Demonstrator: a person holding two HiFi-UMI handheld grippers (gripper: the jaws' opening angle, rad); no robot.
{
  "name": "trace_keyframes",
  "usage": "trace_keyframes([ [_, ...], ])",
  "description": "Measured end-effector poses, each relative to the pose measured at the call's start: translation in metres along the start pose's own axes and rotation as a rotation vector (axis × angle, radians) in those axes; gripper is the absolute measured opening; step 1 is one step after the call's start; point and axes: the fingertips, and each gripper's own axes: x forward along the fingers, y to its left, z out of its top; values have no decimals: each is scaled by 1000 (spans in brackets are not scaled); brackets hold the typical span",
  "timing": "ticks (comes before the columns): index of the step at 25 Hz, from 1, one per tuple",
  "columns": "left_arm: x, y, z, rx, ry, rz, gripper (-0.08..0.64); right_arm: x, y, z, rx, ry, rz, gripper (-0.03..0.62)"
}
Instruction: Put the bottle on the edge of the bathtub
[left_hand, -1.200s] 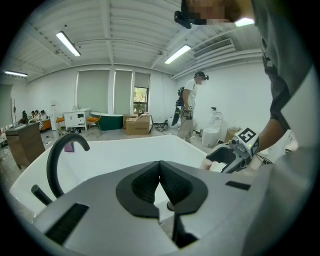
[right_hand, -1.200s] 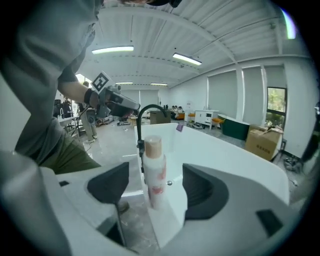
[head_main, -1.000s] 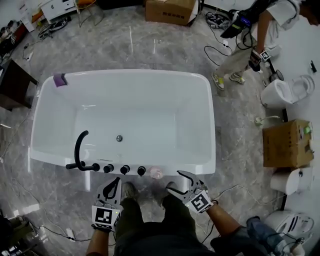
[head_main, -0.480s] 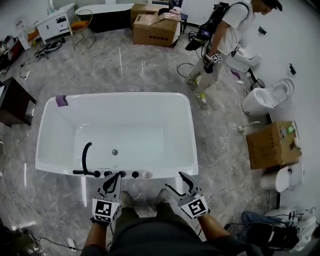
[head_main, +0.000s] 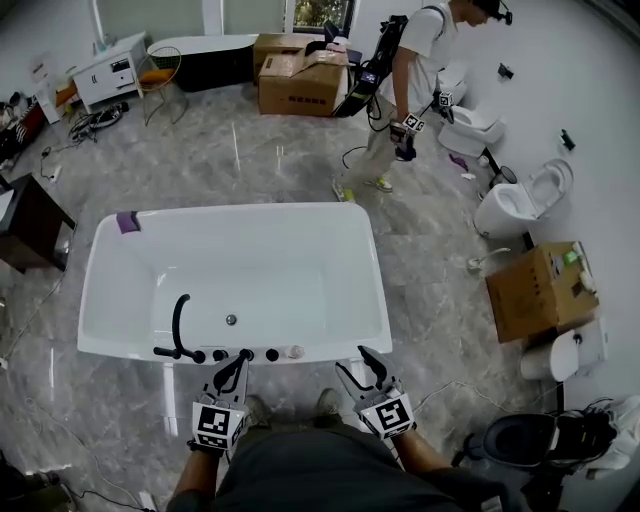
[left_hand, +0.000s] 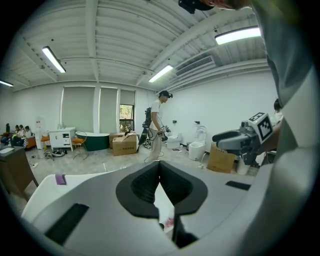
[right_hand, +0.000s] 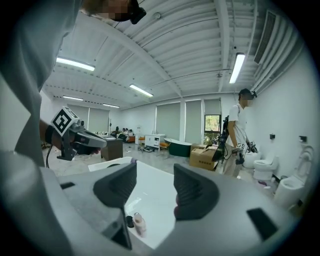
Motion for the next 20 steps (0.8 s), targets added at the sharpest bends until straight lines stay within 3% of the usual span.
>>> trace_keyframes([
  [7, -13, -10, 8, 14, -4, -17, 0, -9, 3, 14, 2, -24, -39, 192],
  [12, -16, -14, 10, 25, -23, -10, 1, -16, -4, 16, 5, -36, -90, 118],
  [17, -23, -12, 8, 30, -27, -17, 1, -18, -1, 17, 9, -45, -132, 2],
  [20, -23, -14, 7, 38, -34, -23, 0, -20, -1, 13, 3, -40, -143, 2],
])
